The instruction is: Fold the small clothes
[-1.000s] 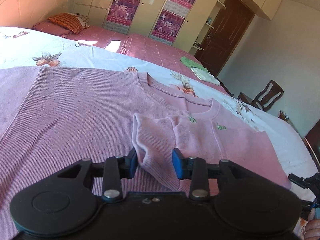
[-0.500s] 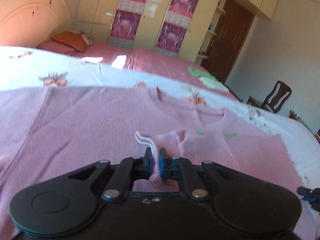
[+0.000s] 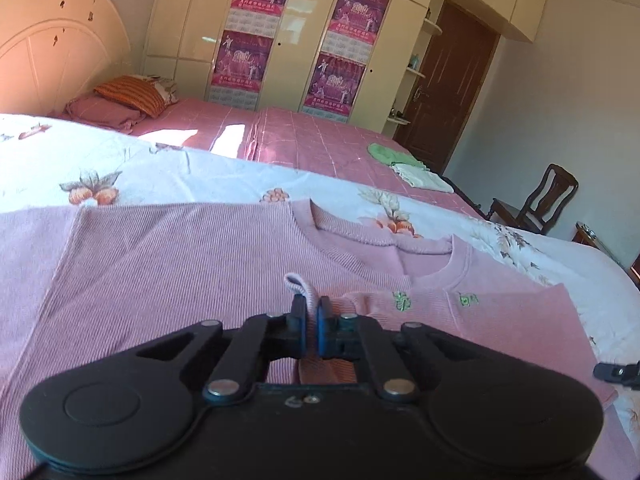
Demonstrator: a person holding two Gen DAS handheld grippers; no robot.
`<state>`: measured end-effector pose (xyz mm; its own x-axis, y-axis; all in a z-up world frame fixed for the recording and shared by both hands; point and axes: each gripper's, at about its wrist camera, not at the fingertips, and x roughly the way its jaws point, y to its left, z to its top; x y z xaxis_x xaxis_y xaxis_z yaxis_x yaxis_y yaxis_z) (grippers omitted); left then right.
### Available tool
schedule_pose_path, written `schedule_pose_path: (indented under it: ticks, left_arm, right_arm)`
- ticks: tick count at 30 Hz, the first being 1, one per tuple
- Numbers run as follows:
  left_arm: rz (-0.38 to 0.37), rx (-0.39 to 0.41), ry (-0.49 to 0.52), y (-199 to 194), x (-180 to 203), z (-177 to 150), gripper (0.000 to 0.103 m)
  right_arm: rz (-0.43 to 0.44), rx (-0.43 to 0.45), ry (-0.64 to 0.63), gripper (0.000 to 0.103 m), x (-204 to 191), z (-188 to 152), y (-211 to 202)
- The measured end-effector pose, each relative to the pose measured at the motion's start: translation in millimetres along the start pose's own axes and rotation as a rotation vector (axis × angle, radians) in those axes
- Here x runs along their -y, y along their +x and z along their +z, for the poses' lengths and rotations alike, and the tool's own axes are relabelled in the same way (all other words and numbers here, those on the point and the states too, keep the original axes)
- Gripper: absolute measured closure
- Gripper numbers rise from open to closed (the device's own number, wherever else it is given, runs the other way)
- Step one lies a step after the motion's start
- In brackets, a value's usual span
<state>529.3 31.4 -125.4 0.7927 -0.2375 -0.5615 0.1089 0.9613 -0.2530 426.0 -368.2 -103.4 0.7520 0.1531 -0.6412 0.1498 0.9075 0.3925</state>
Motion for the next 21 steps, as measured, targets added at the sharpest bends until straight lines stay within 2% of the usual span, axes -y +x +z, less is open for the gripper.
schedule_pose_path:
  ticks: [1,3,4,5,7,10,12,13,14,16,17,19,21]
  left_arm:
    - [0.002,-0.009,0.022,1.4,1.0,0.0,0.096]
    - [0.032,-0.031,0.033,5.2,0.1,-2.7,0.083]
    - [0.033,-0.03,0.022,5.1,-2.0,-4.2,0.076]
    - [0.021,-0.032,0.008,5.3,-4.3,-5.7,0.07]
    - [0.009,-0.039,-0.001,6.8,-5.2,-7.2,0.066]
    - [-0.022,-0.057,0.001,13.0,-3.7,-6.2,0.069]
    - [-0.063,-0.076,-0.02,18.5,-6.6,-3.5,0.082]
    - [-0.09,-0.086,-0.036,20.7,-9.1,-2.0,0.098]
    - [-0.082,-0.07,-0.035,19.7,-9.5,-1.0,0.098]
    - [-0.06,0.005,0.031,9.6,-2.0,-1.2,0.098]
    - [-0.04,0.011,0.058,8.7,1.1,-2.0,0.098]
    - [-0.012,-0.044,0.069,19.8,0.3,-7.3,0.096]
    - [-0.008,-0.036,0.052,19.6,-3.4,-6.7,0.087]
  right_arm:
    - [0.01,0.054,-0.02,0.09,-0.7,3.8,-3.7]
    - [-0.01,0.11,-0.065,0.089,-5.3,13.0,0.5]
    - [-0.022,0.112,-0.069,0.08,-5.8,18.2,8.1]
    - [-0.015,0.111,-0.065,0.065,-4.9,23.4,16.9]
    - [0.003,0.103,-0.059,0.065,-2.1,33.3,37.4]
    - [0.035,0.072,-0.025,0.065,0.5,48.5,62.0]
    - [0.043,0.026,0.011,0.065,5.9,56.2,77.3]
    - [0.043,0.013,0.019,0.072,9.6,57.5,80.0]
    - [0.052,0.008,0.019,0.1,11.5,58.5,82.3]
    - [0.037,0.051,0.021,0.1,13.4,58.9,72.3]
    - [0.028,0.073,0.015,0.1,11.4,57.8,68.1]
    - [-0.035,0.052,-0.011,0.1,10.3,54.6,75.1]
    - [-0.033,0.047,-0.006,0.1,11.4,54.8,78.2]
